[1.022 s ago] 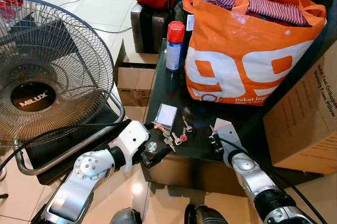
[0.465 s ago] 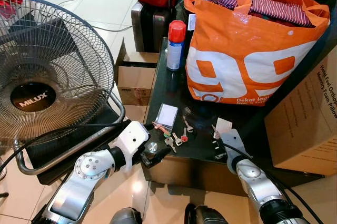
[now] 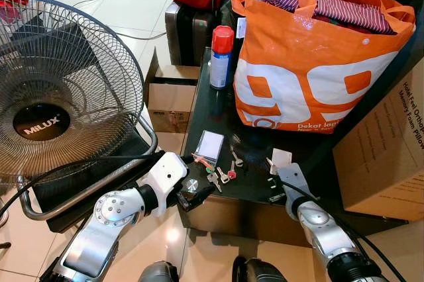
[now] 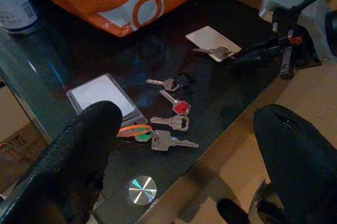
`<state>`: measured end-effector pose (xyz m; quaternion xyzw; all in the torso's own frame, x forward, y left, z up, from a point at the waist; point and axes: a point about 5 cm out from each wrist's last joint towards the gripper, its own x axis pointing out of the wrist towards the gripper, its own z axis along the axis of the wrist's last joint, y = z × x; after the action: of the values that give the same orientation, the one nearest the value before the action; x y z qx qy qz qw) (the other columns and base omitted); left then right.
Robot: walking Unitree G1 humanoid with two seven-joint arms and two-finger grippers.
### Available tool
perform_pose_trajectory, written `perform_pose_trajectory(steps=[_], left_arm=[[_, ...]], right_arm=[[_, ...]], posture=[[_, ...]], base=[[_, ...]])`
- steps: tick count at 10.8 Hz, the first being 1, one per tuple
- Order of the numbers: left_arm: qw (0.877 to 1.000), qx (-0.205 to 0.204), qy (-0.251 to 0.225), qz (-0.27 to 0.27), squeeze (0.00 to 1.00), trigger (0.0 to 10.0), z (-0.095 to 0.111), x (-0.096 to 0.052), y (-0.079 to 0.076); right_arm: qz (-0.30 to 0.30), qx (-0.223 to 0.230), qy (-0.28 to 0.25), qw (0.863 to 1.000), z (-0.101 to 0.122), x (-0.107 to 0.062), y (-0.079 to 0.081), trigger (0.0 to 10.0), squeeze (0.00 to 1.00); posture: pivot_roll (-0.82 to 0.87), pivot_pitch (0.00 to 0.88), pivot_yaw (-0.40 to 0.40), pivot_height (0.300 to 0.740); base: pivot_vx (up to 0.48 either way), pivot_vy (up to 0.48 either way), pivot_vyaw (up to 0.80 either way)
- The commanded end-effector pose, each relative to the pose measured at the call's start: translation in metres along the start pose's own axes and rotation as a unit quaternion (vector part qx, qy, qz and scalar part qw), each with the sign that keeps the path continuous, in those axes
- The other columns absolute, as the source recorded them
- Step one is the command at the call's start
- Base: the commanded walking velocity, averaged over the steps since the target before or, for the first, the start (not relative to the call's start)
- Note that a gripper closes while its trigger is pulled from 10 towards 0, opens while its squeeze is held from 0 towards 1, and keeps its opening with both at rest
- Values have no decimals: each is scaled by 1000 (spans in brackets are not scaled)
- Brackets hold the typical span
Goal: Hang keys on a hook
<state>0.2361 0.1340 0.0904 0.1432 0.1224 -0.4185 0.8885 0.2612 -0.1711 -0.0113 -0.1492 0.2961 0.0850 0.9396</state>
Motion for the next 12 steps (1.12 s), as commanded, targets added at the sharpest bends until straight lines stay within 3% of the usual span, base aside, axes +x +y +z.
perform_pose_trajectory(steps=[1, 6, 7, 8, 9, 12], left_arm=[[1000, 9, -2, -2, 98, 10000, 2, 0, -1], [1000, 12, -11, 1, 98, 10000, 5, 3, -1], [1000, 12, -11, 1, 98, 10000, 5, 3, -2], [1000, 13, -10, 0, 98, 10000, 5, 3, -2], [1000, 12, -10, 0, 98, 10000, 5, 3, -2], [1000, 12, -9, -1, 98, 10000, 5, 4, -3]], right_arm=[[-11, 16, 10, 1000, -7, -3, -5, 0, 0], [-5, 50, -19, 999, -4, -10, -3, 0, 0], [-1, 47, -21, 999, -4, -11, -2, 3059, 0], [3, 40, -21, 999, -5, -11, -1, 10000, 0], [2, 36, -18, 999, -6, -11, -1, 10000, 1000], [0, 20, -13, 1000, -4, -9, 1, 10000, 1000]], posture=[[-3, 147, -25, 740], [-7, 127, -19, 740], [-8, 131, -17, 740], [-7, 135, -18, 740], [-7, 140, -19, 740], [-4, 153, -19, 740]], base=[[0, 0, 0], [0, 0, 0], [0, 0, 0], [0, 0, 0], [0, 0, 0], [0, 0, 0]])
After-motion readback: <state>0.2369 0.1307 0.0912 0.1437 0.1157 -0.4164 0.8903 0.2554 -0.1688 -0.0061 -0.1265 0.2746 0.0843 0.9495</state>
